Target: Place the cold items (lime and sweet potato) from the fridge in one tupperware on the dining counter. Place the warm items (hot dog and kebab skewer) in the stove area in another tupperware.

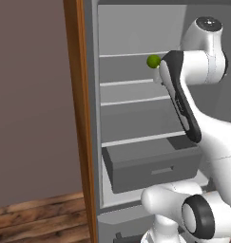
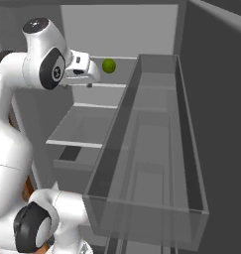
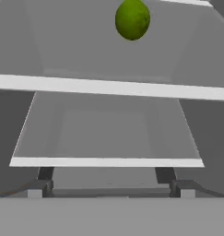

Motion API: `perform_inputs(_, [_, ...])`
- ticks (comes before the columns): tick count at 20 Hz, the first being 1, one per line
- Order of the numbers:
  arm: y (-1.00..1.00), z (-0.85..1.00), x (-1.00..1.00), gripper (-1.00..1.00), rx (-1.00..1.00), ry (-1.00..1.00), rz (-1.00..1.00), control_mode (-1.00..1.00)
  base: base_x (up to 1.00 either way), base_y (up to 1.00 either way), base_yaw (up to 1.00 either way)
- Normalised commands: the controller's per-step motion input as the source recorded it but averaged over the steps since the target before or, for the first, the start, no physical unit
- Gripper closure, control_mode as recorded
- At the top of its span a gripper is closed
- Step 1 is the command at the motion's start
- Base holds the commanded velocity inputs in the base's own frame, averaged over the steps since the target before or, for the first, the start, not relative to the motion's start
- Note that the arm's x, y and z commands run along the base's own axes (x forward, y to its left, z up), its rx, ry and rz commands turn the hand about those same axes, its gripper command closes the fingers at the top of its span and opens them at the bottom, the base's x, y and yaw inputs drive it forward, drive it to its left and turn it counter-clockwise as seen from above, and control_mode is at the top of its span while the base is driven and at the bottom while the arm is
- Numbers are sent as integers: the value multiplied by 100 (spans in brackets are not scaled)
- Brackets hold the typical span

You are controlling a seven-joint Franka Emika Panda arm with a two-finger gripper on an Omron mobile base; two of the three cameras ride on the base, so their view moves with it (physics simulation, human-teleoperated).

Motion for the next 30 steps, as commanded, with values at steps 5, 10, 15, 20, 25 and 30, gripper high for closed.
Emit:
perform_inputs(5, [-22, 7, 57, -100, 0, -6, 0, -100, 0, 0, 0])
perform_inputs(10, [-13, 0, 59, -100, 0, 0, 0, -100, 0, 0, 0])
perform_inputs(15, [-6, 0, 53, -100, 0, 0, 0, -100, 0, 0, 0])
perform_inputs(20, [0, 0, 45, -100, 0, 0, 0, -100, 0, 0, 0])
perform_inputs(25, [0, 0, 42, -100, 0, 0, 0, -100, 0, 0, 0])
perform_inputs(30, [0, 0, 38, -100, 0, 0, 0, -100, 0, 0, 0])
